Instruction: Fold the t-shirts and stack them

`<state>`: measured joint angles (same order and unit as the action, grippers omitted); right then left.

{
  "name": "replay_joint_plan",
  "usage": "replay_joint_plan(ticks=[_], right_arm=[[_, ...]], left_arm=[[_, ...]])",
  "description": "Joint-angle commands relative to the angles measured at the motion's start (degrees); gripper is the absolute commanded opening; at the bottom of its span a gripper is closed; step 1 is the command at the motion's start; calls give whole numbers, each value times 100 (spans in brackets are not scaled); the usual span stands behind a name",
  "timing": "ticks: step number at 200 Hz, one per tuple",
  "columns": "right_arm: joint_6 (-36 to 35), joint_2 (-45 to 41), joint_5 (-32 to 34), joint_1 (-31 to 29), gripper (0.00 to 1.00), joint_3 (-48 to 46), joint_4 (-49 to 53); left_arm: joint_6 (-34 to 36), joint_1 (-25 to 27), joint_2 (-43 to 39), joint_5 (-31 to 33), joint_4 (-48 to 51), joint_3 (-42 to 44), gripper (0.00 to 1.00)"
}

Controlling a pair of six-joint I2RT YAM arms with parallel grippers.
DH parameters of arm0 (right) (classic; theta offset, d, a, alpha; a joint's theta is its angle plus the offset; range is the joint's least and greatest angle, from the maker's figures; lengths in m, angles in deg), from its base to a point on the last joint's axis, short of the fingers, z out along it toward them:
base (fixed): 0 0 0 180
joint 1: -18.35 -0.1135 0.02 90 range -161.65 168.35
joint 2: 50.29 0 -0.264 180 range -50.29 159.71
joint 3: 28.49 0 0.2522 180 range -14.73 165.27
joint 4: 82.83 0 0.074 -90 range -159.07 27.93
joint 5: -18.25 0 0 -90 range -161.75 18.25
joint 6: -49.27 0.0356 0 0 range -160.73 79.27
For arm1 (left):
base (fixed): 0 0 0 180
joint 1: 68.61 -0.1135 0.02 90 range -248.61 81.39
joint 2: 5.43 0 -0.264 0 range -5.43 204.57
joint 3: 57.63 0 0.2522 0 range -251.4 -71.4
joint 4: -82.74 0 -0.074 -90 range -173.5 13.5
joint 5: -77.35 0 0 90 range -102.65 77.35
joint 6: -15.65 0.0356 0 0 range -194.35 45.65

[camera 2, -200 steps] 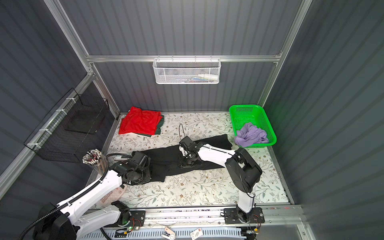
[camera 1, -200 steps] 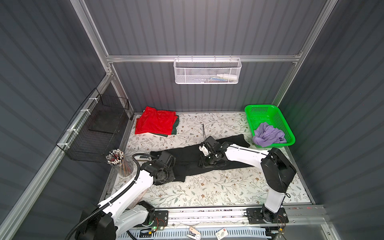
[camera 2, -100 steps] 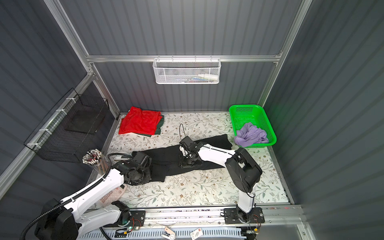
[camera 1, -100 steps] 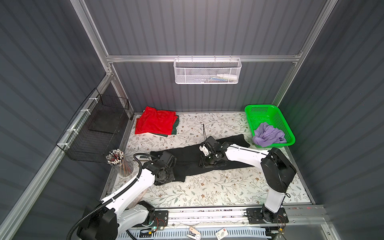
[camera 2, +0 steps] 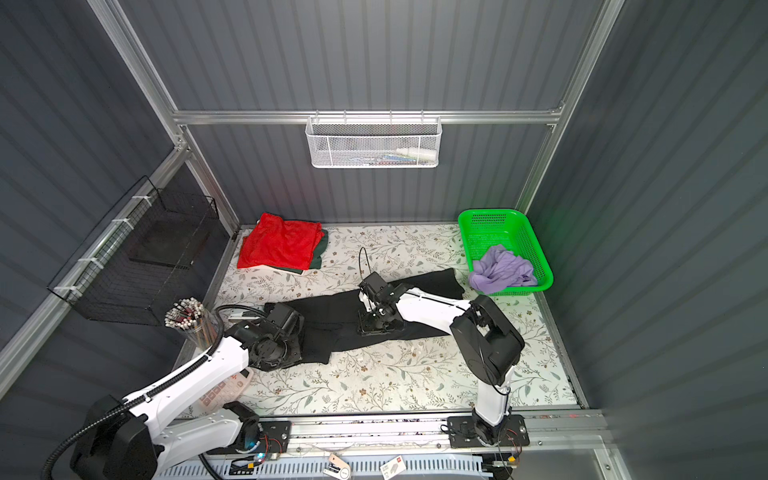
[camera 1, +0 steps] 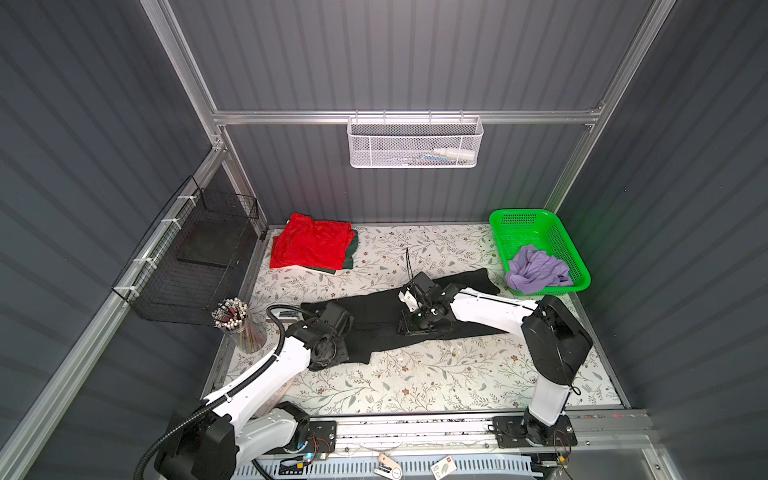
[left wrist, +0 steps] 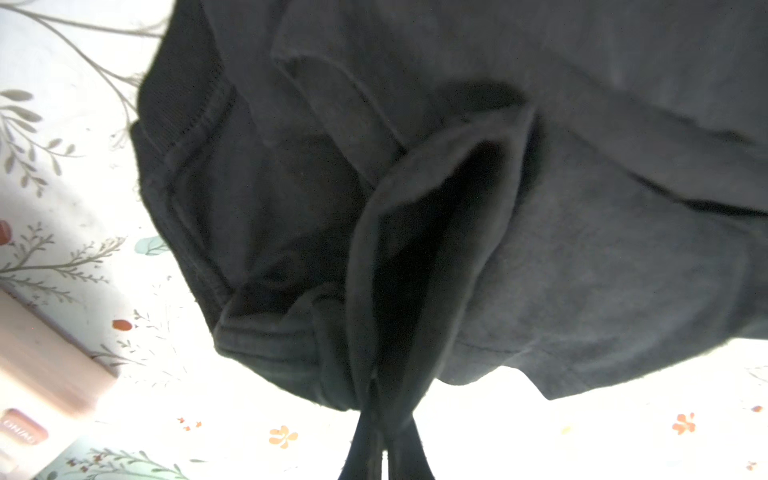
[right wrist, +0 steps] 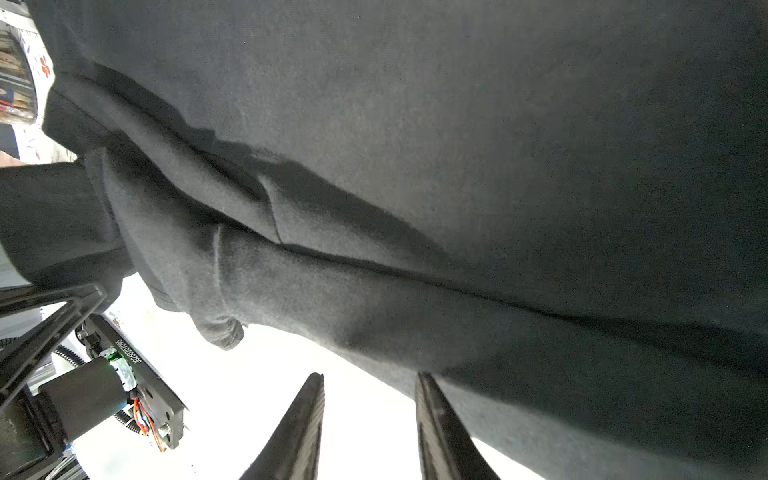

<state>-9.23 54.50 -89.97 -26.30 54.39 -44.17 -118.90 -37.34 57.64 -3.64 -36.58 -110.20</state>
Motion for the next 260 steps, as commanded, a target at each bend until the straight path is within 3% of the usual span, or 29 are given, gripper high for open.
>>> replay_joint_plan(ticks=[1, 97, 174, 218, 227, 248, 260], right_arm=[[18, 119, -1, 43, 39, -77, 16], [-237, -27, 198, 363, 38, -158, -30], [-345, -243, -14, 845, 38, -353, -100], [-356, -451, -6, 982, 39, -497, -109], [-397, -488, 17, 978, 40, -505, -79], [-557, -679, 179, 904, 40, -569, -106], [-690, -804, 336, 852, 42, -599, -75]], left_arm=[[-289, -37, -146, 179, 34, -262, 0], [38, -113, 964, 1034, -499, -1732, 0], [260, -383, 2175, 916, -1316, -2662, 0], [337, -428, 2680, 1129, -1237, -2644, 0], [351, -437, 2678, 1192, -1271, -2592, 10], [373, -481, 2643, 1275, -1358, -2557, 19], [397, -491, 2602, 1331, -1332, -2626, 52]])
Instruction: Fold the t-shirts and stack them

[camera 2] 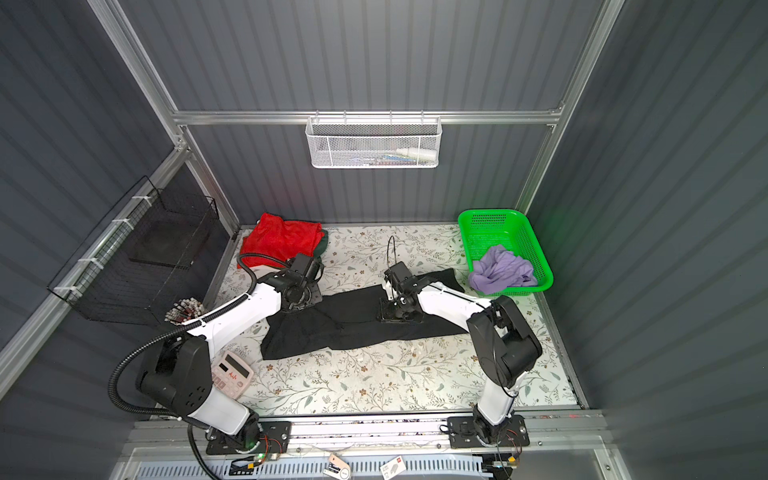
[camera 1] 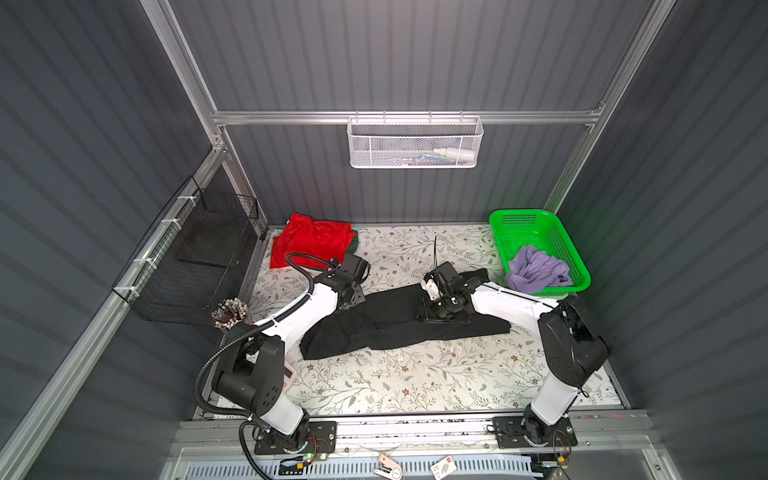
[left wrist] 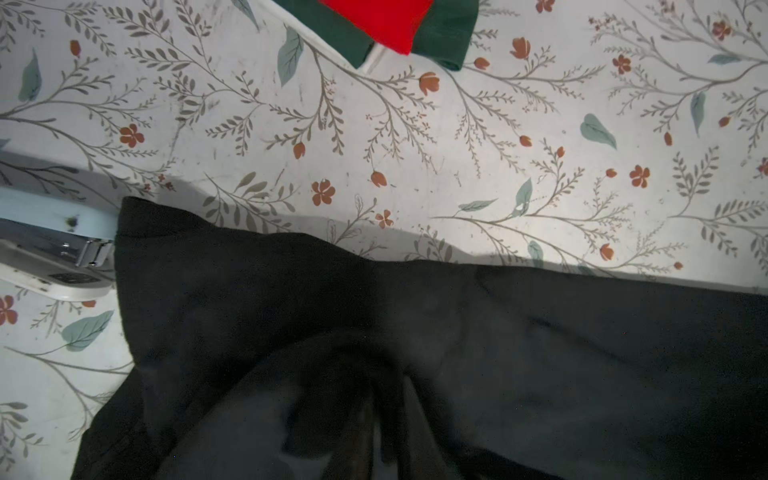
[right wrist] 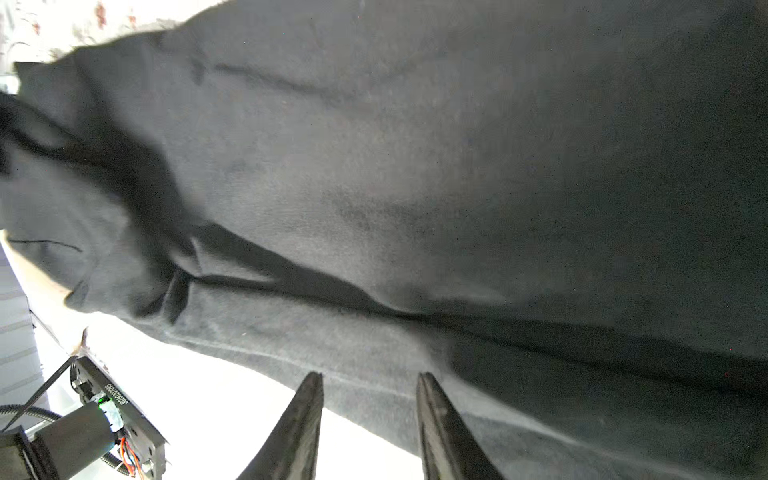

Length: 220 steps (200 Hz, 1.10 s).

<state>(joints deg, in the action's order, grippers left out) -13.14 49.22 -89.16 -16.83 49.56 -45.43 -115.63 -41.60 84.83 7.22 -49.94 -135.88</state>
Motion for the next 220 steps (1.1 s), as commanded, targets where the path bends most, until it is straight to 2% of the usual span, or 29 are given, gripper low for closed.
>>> replay_joint_plan(ticks=[1, 21, 26, 44, 57, 79, 118, 220], right_arm=[[-307, -283, 273, -94, 43, -117, 53], [-327, -441, 565, -98, 47, -178, 140], [-327, -464, 615, -97, 48, -187, 158], [-328, -560, 719, -102, 60, -230, 142], [-304, -647, 794, -95, 63, -283, 65], [-237, -754, 995, -76, 69, -332, 1], [-262, -749, 1041, 45, 69, -354, 18], [-167, -710, 885, 315, 67, -534, 46]], left_arm=[[68, -64, -120, 249, 7, -70, 54], [16, -64, -356, 373, 97, -97, 74], [13, -64, -446, 354, 75, -58, 76], [3, -42, -763, 5, -176, 206, 76], [-23, 10, -921, -260, -261, 381, 76], [-226, 458, -1062, -301, -148, 595, 75], [-689, 1019, -1013, -482, -78, 976, 70], [-1099, 1210, -1225, -515, 343, 1429, 68]])
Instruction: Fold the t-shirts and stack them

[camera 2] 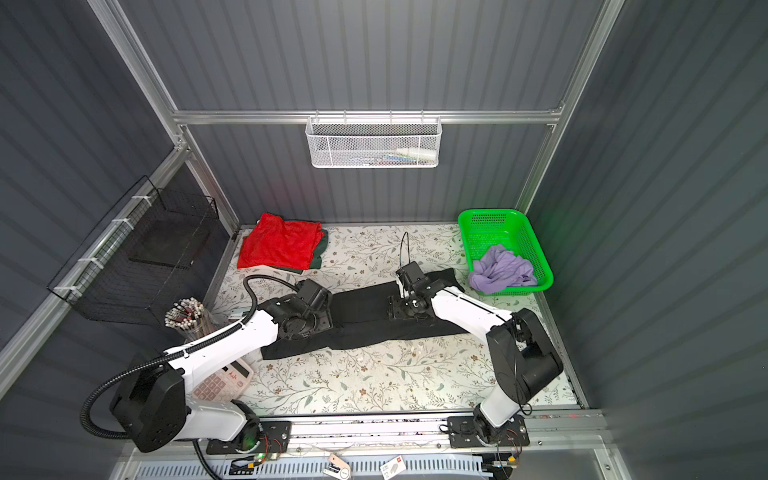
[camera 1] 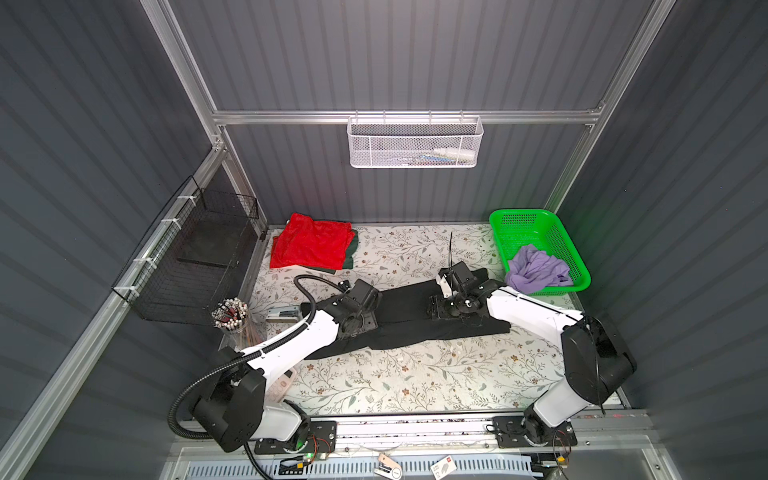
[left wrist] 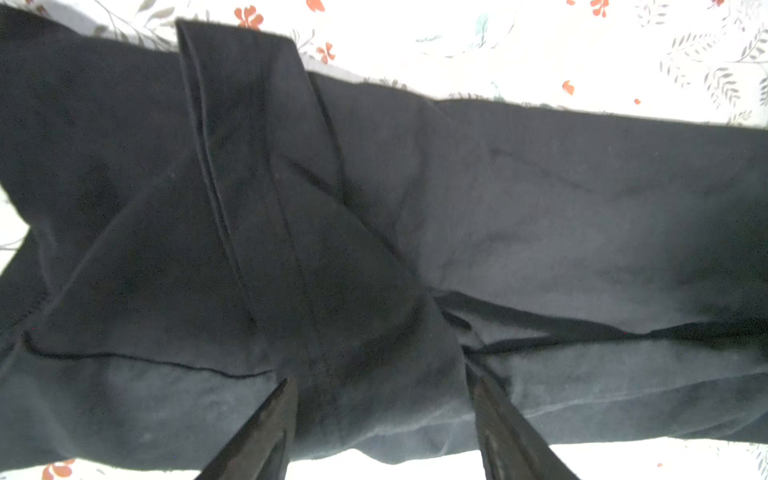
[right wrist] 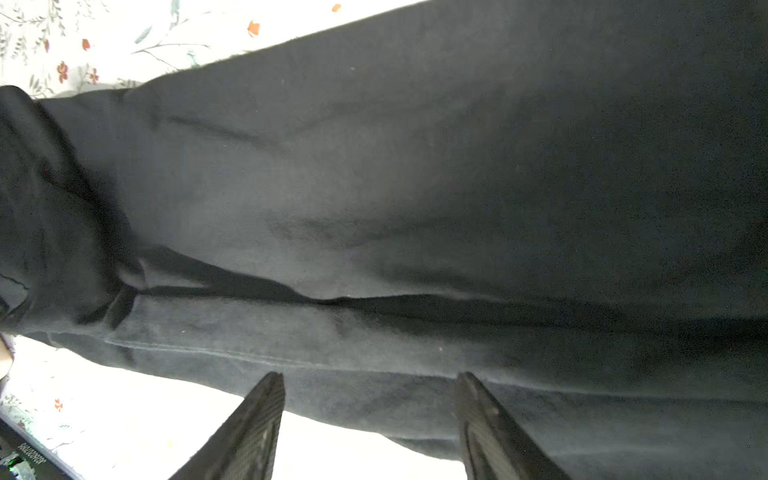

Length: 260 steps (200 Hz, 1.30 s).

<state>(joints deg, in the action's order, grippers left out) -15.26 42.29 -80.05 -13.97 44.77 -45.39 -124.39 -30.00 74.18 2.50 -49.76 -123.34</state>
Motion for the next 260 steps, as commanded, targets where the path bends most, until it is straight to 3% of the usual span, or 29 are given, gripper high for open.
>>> replay_joint_plan(ticks=[1, 70, 105, 161, 219, 244, 260], right_arm=[[45, -19, -25, 31, 67, -54, 41], [97, 117, -118, 68, 66, -9, 81], [175, 180, -236, 79, 66, 0, 31], [260, 271, -479, 76, 65, -9, -68], [329, 375, -541, 77, 65, -18, -110], [327, 388, -557, 75, 65, -10, -104], [335, 406, -576, 82, 65, 3, -109]], left_arm=[[-228, 50, -167, -45, 330, 184, 68], [-296, 109, -385, -59, 404, 494, 68], [-293, 112, 78, -82, 98, 351, 67], [-217, 104, 555, -31, -149, -3, 47], [-16, 103, 686, 253, 54, -281, 46], [52, 103, 825, 283, 29, -371, 32], [107, 102, 897, 303, 2, -418, 18]])
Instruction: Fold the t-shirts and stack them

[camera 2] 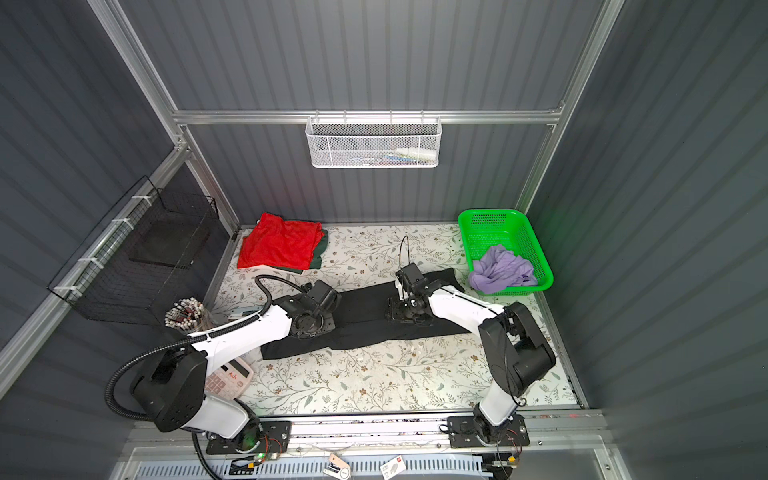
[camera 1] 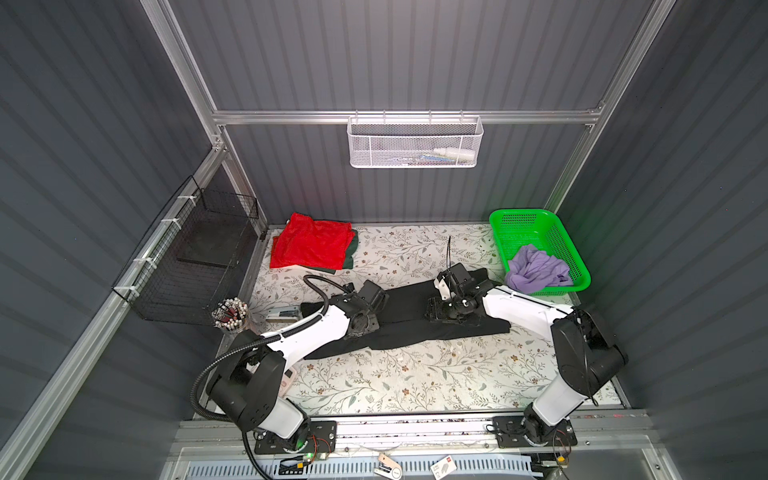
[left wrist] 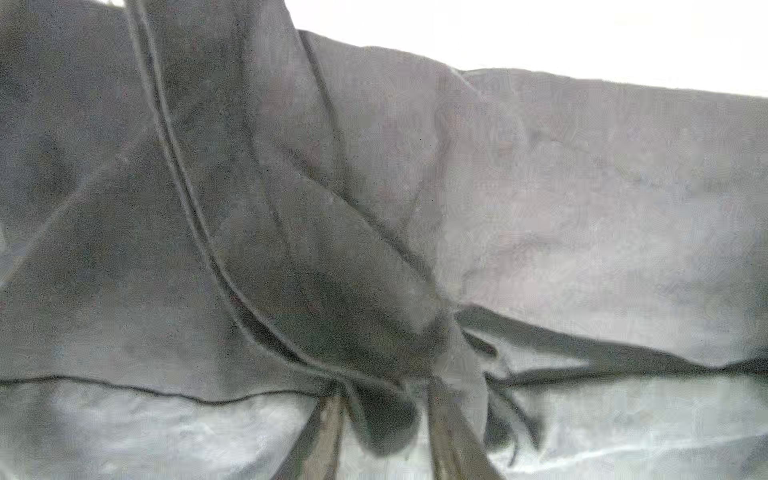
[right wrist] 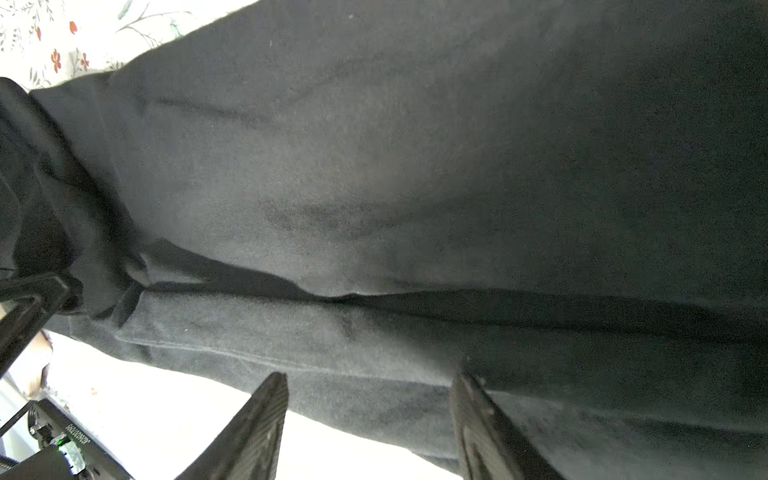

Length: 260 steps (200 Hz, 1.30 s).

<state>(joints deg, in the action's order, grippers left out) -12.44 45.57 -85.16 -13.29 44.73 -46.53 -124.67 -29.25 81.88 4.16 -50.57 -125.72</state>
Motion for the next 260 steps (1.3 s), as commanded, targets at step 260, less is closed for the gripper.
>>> replay_joint_plan(ticks=[260], right_arm=[[60, -322, 1178, 195, 66, -106, 566]], left_arm=[[1437, -639, 2195, 785, -371, -2295, 0]])
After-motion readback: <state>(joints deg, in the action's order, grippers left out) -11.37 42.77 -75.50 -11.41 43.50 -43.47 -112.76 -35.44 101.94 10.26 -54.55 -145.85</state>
